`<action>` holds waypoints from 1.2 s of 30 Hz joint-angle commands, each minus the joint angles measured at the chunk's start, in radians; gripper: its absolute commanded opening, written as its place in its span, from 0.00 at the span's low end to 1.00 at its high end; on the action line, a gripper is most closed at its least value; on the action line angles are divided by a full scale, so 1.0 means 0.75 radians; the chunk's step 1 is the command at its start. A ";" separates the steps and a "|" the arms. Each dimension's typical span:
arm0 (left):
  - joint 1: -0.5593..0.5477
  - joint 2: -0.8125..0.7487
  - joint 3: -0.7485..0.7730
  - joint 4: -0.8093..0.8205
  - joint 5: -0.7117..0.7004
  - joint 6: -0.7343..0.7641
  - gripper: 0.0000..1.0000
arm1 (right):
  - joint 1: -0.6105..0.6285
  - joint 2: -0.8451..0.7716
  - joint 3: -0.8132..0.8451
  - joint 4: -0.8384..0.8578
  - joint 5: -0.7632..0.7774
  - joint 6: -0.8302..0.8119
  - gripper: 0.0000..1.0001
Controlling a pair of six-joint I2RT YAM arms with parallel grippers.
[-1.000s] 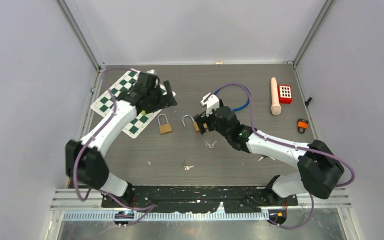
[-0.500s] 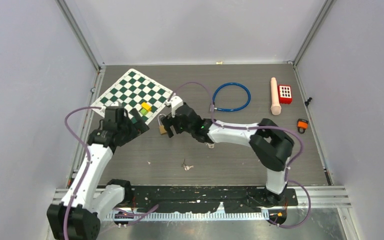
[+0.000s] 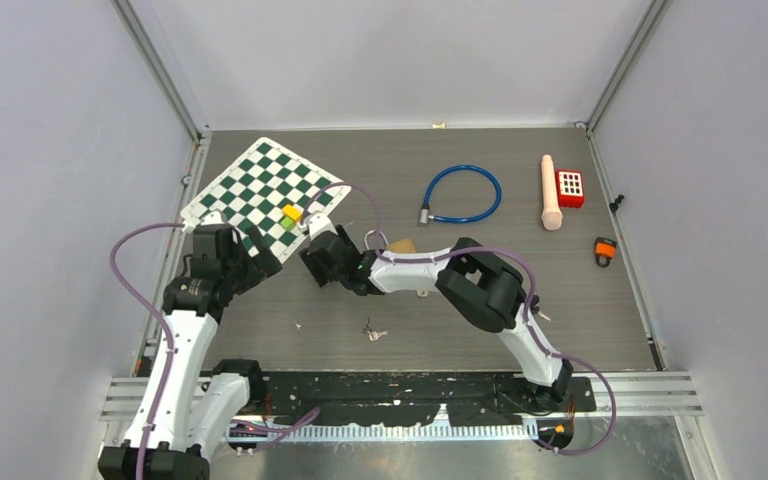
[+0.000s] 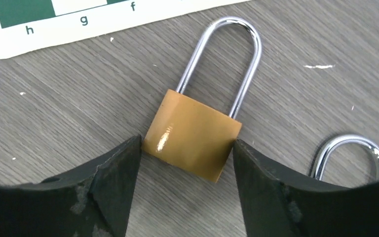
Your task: Unlock with the key
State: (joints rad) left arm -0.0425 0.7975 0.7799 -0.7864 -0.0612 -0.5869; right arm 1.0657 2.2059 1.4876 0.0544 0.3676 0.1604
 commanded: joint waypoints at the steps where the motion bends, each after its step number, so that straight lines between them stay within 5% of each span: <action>1: 0.009 0.018 -0.025 0.039 -0.009 0.037 1.00 | 0.009 -0.006 0.024 -0.017 0.017 0.021 0.65; 6: 0.012 0.033 -0.027 0.058 0.019 0.040 1.00 | 0.011 -0.119 -0.140 0.003 -0.088 0.014 0.32; 14: 0.019 0.073 -0.038 0.111 0.170 0.058 1.00 | 0.015 -0.480 -0.612 0.064 -0.286 -0.143 0.24; 25: -0.009 0.282 0.031 0.193 0.306 -0.047 1.00 | -0.129 -0.888 -0.766 -0.122 -0.210 0.006 0.60; 36: -0.260 1.066 0.682 -0.057 0.094 -0.092 0.99 | -0.340 -1.226 -0.918 -0.316 -0.234 0.015 0.69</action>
State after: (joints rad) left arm -0.1974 1.4384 1.1225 -0.7582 0.0578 -0.6460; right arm 0.8108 1.3663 0.8486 -0.1276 0.1944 0.1577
